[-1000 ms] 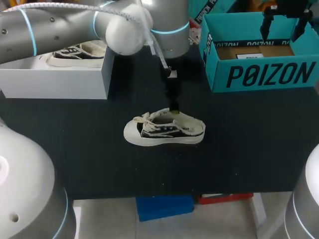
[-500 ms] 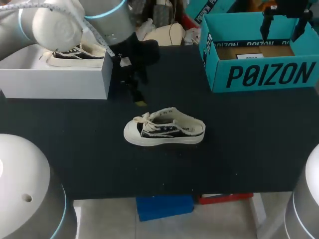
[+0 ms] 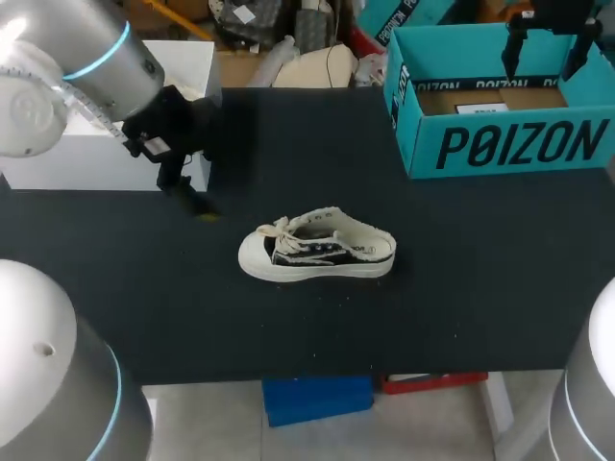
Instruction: Take the shoe out of the shoebox, open the shoe tongue, remove and reinsert the insole, then place the shoe into the shoebox
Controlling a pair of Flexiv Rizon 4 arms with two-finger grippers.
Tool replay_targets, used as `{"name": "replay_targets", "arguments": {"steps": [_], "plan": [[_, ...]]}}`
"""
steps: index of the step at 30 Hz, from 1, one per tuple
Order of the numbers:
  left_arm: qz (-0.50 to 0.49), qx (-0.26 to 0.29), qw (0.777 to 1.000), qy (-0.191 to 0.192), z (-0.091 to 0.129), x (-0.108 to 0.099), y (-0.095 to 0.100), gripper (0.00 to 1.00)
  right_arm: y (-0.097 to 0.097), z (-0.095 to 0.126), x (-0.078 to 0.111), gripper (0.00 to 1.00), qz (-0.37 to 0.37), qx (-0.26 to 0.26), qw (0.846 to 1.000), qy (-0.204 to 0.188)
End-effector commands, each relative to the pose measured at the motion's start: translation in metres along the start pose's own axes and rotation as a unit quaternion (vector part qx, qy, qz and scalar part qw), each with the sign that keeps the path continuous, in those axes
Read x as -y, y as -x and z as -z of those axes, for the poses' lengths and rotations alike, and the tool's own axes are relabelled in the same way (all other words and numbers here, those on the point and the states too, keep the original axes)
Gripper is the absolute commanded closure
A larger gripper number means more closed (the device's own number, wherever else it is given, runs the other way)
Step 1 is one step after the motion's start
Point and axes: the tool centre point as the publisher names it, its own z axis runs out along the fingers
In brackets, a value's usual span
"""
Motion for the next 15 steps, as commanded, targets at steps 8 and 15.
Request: {"name": "replay_targets", "arguments": {"steps": [8,15], "plan": [[-0.01,0.009,0.995,-0.099,-0.001,-0.01,-0.004,0.0,0.0,0.0,-0.001,0.0,0.0,0.0,1.0,-0.001],[-0.01,0.009,0.995,-0.099,-0.001,-0.01,-0.004,0.0,-0.097,0.034,-0.01,0.0,0.27,0.006,0.962,0.027]]}}
